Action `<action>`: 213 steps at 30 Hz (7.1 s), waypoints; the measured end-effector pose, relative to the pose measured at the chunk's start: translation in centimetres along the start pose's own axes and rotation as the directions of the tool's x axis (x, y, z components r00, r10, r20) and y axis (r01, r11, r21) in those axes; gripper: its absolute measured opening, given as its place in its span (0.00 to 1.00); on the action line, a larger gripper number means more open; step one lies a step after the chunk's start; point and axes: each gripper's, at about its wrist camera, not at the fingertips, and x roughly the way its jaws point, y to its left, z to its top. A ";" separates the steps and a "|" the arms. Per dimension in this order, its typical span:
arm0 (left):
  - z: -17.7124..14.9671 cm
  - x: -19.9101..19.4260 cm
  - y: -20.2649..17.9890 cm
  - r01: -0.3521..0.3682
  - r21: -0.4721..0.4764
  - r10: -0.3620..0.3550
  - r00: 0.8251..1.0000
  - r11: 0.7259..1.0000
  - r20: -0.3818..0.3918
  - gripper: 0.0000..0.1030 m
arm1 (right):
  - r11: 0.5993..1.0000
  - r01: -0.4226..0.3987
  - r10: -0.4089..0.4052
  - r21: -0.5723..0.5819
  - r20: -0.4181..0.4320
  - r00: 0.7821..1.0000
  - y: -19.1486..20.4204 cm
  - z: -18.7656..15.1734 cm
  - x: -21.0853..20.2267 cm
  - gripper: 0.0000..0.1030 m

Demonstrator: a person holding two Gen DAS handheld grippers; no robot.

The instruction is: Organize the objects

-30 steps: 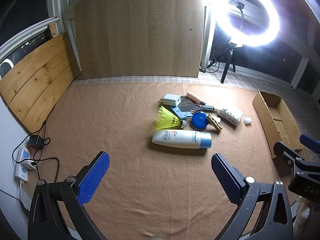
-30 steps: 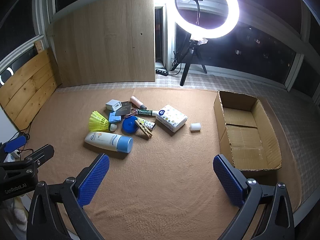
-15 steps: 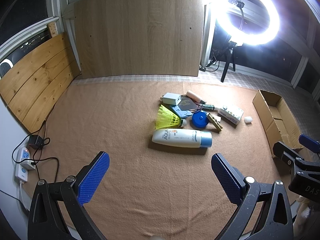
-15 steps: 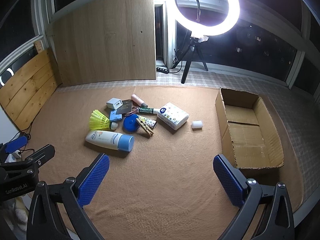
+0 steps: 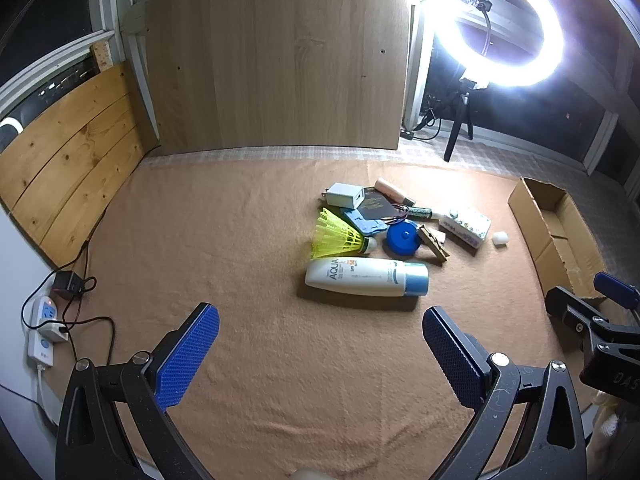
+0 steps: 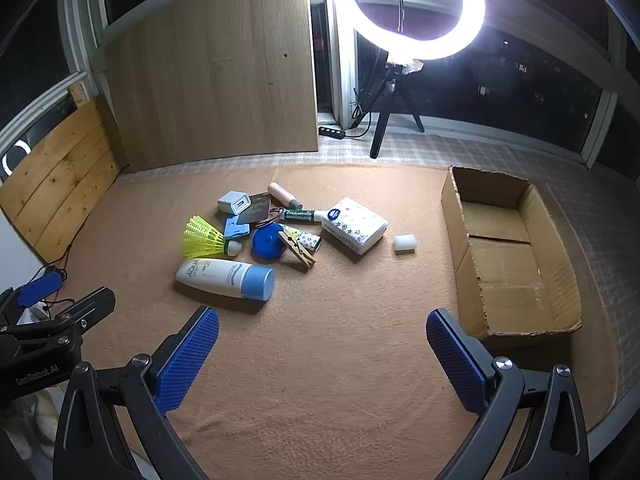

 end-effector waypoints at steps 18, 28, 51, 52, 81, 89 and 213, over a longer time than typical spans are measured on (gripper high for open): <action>1.1 3.1 0.9 0.004 0.010 -0.003 0.999 1.000 -0.036 1.00 | 0.999 -0.032 0.031 -0.042 -0.021 0.999 0.2 1.0 2.8 1.00; 2.6 8.3 2.4 0.010 -0.018 -0.011 0.997 1.000 -0.073 1.00 | 0.981 -0.185 0.191 0.057 -0.119 0.974 -1.1 2.8 7.8 0.97; 4.1 20.2 2.8 0.141 -0.134 -0.170 0.957 0.981 -0.237 0.74 | 0.950 -0.279 0.310 0.139 -0.333 0.890 2.8 4.5 19.3 0.61; 4.0 20.5 2.7 0.141 -0.131 -0.169 0.955 0.981 -0.243 0.73 | 0.951 -0.277 0.308 0.138 -0.336 0.890 2.9 4.5 19.5 0.61; -0.1 17.7 -1.3 0.274 -0.260 -0.338 0.908 0.926 -0.246 0.57 | 0.900 -0.348 0.421 0.261 -0.322 0.848 -1.1 1.8 16.9 0.51; -0.2 16.9 -4.1 0.312 -0.165 -0.347 0.900 0.936 -0.265 0.74 | 0.892 -0.380 0.448 0.244 -0.366 0.816 0.5 1.2 17.4 0.53; 9.7 20.1 -1.4 0.170 -0.288 -0.235 0.949 0.942 -0.208 0.52 | 0.882 -0.408 0.467 0.238 -0.319 0.825 -3.4 10.6 20.0 0.48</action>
